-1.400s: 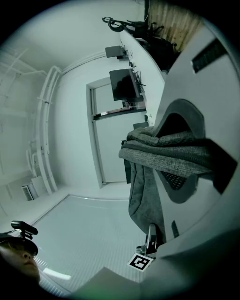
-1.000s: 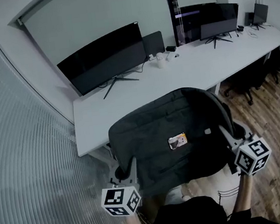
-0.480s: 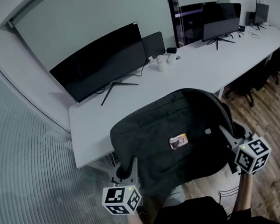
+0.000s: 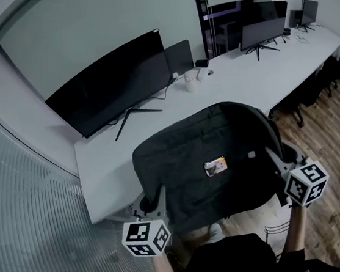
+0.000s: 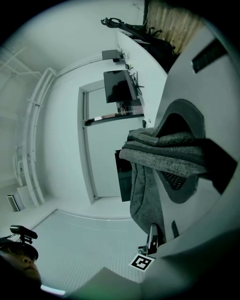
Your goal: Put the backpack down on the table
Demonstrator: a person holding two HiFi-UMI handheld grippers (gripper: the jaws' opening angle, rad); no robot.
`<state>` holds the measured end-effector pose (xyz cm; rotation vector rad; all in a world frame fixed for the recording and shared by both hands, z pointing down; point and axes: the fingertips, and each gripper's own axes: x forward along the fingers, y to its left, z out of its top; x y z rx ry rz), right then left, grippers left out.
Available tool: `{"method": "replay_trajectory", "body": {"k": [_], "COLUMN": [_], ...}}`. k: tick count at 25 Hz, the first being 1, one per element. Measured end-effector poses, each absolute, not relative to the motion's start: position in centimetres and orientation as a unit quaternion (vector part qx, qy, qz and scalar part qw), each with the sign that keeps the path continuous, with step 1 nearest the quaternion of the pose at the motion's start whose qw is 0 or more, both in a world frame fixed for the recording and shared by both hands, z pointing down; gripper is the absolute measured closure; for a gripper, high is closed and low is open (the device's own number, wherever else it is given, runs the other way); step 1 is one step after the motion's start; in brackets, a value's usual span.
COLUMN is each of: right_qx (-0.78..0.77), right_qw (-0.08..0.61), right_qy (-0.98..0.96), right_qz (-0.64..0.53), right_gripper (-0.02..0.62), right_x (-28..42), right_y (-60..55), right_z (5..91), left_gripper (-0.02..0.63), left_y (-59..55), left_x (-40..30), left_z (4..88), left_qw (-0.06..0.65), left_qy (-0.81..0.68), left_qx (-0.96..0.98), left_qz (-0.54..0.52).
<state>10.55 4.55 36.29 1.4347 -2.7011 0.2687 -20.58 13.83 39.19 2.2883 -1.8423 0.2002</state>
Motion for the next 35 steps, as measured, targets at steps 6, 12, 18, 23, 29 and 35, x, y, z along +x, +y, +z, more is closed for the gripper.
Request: {"method": "replay_trajectory", "body": {"k": [6, 12, 18, 23, 29, 35], "right_qx": [0.487, 0.509, 0.533, 0.54, 0.54, 0.534], "right_qw": [0.03, 0.014, 0.007, 0.008, 0.007, 0.012], "right_qy": [-0.868, -0.857, -0.842, -0.837, -0.837, -0.841], "right_qz": [0.089, 0.086, 0.085, 0.085, 0.086, 0.088], "right_gripper": [0.463, 0.463, 0.463, 0.463, 0.463, 0.463], "right_x": [10.4, 10.6, 12.1, 12.8, 13.0, 13.4], "right_y": [1.9, -0.3, -2.0, -4.1, -8.4, -13.8], "right_z": [35.6, 35.0, 34.6, 34.4, 34.0, 33.9], "left_gripper": [0.545, 0.545, 0.545, 0.545, 0.545, 0.545], "left_y": [9.8, 5.8, 2.5, -0.1, -4.4, -9.3], "left_x": [-21.2, -21.4, -20.1, -19.4, -19.3, -18.9], "left_z": [38.4, 37.4, 36.8, 36.7, 36.4, 36.5], "left_qw": [0.092, 0.079, 0.072, 0.078, 0.08, 0.085], "left_qy": [-0.604, -0.586, -0.567, -0.56, -0.56, -0.568], "left_qx": [0.788, 0.803, 0.817, 0.821, 0.821, 0.815], "left_qz": [0.072, 0.074, 0.077, 0.078, 0.077, 0.075]}}
